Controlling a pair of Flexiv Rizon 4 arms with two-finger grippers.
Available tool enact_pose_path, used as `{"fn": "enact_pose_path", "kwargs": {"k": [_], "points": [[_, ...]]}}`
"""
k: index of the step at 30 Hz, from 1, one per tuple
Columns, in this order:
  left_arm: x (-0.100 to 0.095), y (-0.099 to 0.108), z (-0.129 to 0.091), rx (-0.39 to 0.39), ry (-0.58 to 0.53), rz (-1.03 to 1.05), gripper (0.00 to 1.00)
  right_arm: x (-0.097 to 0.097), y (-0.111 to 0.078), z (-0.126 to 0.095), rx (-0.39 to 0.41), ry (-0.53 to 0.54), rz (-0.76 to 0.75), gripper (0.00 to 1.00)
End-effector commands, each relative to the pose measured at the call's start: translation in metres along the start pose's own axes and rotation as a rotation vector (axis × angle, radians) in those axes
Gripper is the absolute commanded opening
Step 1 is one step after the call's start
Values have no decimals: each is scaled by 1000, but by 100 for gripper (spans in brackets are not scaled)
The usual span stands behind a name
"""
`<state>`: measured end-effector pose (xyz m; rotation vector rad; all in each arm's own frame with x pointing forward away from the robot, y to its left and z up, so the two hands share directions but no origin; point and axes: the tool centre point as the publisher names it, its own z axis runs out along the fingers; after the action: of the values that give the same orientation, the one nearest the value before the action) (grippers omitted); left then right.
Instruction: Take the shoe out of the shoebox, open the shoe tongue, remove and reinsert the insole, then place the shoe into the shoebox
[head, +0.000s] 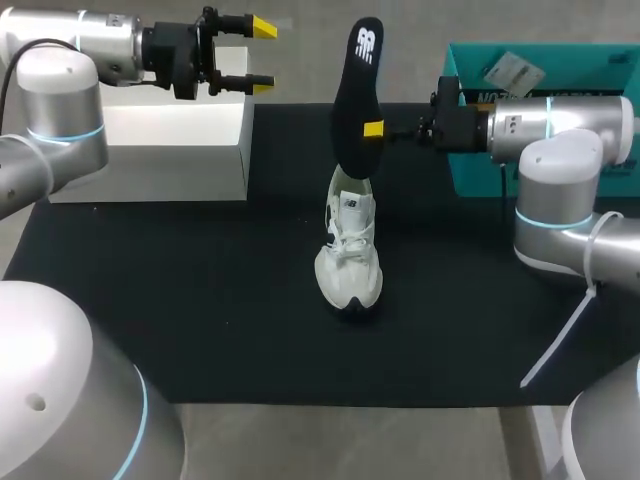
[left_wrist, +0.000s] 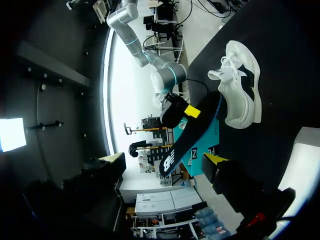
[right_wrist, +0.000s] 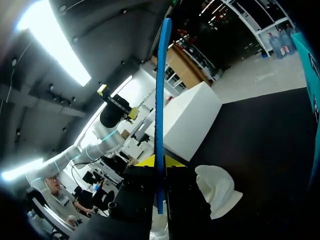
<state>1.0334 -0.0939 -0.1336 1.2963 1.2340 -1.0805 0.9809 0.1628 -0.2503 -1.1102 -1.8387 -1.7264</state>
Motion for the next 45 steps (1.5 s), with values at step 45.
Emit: {"fn": "enact_pose_path", "kwargs": {"k": [45], "points": [[0,0,0,0,3,2,100,-46,-80,26,-48,9,-139,0]]}}
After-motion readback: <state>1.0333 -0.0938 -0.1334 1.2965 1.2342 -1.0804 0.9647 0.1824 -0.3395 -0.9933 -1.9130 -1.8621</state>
